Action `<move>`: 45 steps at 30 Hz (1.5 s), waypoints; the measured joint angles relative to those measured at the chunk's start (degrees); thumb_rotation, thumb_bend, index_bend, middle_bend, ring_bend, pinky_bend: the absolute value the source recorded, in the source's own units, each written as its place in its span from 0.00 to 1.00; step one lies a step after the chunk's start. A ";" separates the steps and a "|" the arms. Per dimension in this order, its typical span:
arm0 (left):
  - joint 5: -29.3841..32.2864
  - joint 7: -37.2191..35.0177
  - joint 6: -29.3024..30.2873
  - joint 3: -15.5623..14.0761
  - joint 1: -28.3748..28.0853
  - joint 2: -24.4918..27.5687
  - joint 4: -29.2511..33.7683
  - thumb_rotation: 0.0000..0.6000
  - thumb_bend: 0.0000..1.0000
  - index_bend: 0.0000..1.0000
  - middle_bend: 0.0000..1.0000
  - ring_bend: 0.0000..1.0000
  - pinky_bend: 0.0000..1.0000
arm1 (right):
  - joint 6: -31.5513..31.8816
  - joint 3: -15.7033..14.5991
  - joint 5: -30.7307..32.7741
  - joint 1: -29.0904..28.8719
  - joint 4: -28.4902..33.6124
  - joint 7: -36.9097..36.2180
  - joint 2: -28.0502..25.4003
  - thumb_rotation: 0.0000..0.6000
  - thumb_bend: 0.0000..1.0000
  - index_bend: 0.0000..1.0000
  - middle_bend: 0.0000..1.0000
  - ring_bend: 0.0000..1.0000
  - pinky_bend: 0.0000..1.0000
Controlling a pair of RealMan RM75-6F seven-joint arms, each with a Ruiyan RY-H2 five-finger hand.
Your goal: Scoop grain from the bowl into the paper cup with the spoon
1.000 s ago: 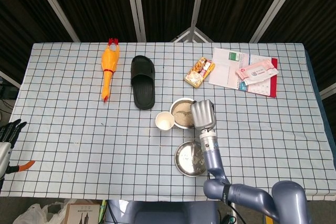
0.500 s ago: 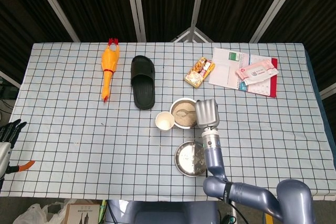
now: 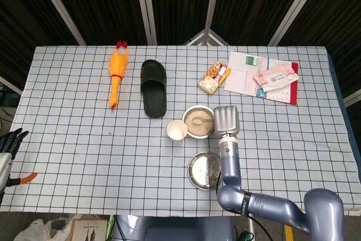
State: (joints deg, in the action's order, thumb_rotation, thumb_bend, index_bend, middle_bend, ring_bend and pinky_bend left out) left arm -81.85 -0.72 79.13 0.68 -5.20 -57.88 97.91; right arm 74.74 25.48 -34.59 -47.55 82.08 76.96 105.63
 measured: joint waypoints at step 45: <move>-0.34 -1.28 -0.14 -0.14 -0.03 0.33 0.05 1.00 0.00 0.00 0.00 0.00 0.00 | 17.76 0.05 12.64 -10.30 18.61 4.46 -1.46 1.00 0.76 0.69 0.83 0.99 1.00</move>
State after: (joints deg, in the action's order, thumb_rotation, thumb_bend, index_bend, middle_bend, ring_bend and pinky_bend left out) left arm -82.20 -2.00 78.99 0.54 -5.23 -57.55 97.97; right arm 92.50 25.53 -21.94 -57.85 100.69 81.42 104.17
